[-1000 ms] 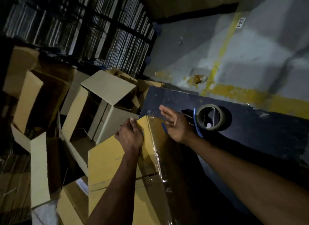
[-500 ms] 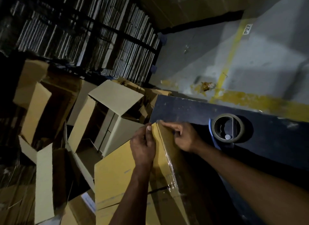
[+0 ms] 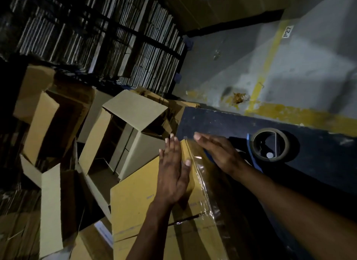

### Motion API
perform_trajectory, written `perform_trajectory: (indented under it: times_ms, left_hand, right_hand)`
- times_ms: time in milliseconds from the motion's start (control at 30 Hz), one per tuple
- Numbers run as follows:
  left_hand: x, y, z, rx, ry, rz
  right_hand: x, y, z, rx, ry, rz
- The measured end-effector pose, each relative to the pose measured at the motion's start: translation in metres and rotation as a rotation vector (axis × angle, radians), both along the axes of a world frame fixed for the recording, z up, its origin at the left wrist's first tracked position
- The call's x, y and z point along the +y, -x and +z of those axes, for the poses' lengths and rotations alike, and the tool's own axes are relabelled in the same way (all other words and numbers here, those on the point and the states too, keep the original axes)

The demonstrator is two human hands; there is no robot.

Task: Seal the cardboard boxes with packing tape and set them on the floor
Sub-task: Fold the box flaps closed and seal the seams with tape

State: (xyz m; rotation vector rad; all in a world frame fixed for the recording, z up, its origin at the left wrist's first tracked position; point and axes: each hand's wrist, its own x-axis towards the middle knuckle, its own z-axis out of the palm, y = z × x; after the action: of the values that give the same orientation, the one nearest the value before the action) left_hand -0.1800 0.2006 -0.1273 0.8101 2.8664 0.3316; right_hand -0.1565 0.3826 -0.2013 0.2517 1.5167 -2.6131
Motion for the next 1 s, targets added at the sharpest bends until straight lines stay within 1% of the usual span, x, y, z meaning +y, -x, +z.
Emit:
perform_trajectory:
  times_ms: [67, 133, 167, 200, 300, 367, 433, 500, 533, 567, 633, 667, 733, 800, 867, 1000]
  left_hand:
    - [-0.002, 0.001, -0.001, 0.008, 0.052, -0.022]
    - [-0.001, 0.002, -0.001, 0.016, 0.063, -0.016]
    - [0.000, 0.003, -0.002, 0.019, 0.067, -0.012]
    - [0.000, 0.002, -0.002, 0.022, 0.070, -0.009]
    - [-0.001, 0.001, -0.005, 0.034, 0.071, -0.011]
    - [-0.001, 0.002, -0.006, 0.039, 0.074, -0.013]
    - [0.000, 0.001, -0.006, 0.040, 0.081, -0.010]
    - [0.000, 0.000, -0.006, 0.044, 0.088, -0.010]
    - [-0.001, 0.000, -0.006, 0.047, 0.091, -0.014]
    - [-0.001, 0.000, -0.006, 0.047, 0.093, -0.017]
    - [-0.001, 0.001, -0.007, 0.051, 0.095, -0.017]
    - [-0.002, 0.002, -0.007, 0.052, 0.097, -0.017]
    - [-0.003, 0.001, -0.008, 0.058, 0.091, -0.033]
    - [-0.003, 0.000, -0.010, 0.068, 0.072, -0.055]
    - [-0.005, -0.002, -0.010, 0.075, 0.068, -0.062]
    - [-0.007, 0.000, -0.008, 0.069, 0.096, -0.066]
  right_hand:
    - [-0.004, 0.008, 0.011, 0.044, -0.063, 0.026]
    - [-0.011, 0.017, 0.011, -0.005, -0.205, -0.063]
    - [-0.013, 0.019, 0.008, -0.041, -0.231, -0.118]
    - [-0.014, 0.021, 0.003, -0.067, -0.212, -0.152]
    - [-0.019, 0.023, -0.003, -0.152, -0.031, -0.173]
    - [-0.025, 0.024, -0.004, -0.200, 0.038, -0.214]
    - [-0.032, 0.020, -0.007, -0.284, 0.010, -0.303]
    - [-0.035, 0.014, -0.014, -0.336, -0.068, -0.350]
    - [-0.035, 0.009, -0.014, -0.306, -0.130, -0.365]
    - [-0.033, 0.004, -0.011, -0.234, -0.178, -0.391]
    - [-0.028, -0.004, 0.004, -0.006, -0.237, -0.434]
    - [-0.028, -0.007, 0.013, 0.121, -0.225, -0.414]
    - [-0.035, -0.015, 0.021, 0.270, -0.223, -0.258]
    - [-0.049, -0.022, 0.014, 0.318, -0.361, -0.055]
    - [-0.057, -0.026, 0.000, 0.349, -0.510, 0.043]
    - [-0.047, -0.023, -0.001, 0.364, -0.576, 0.131]
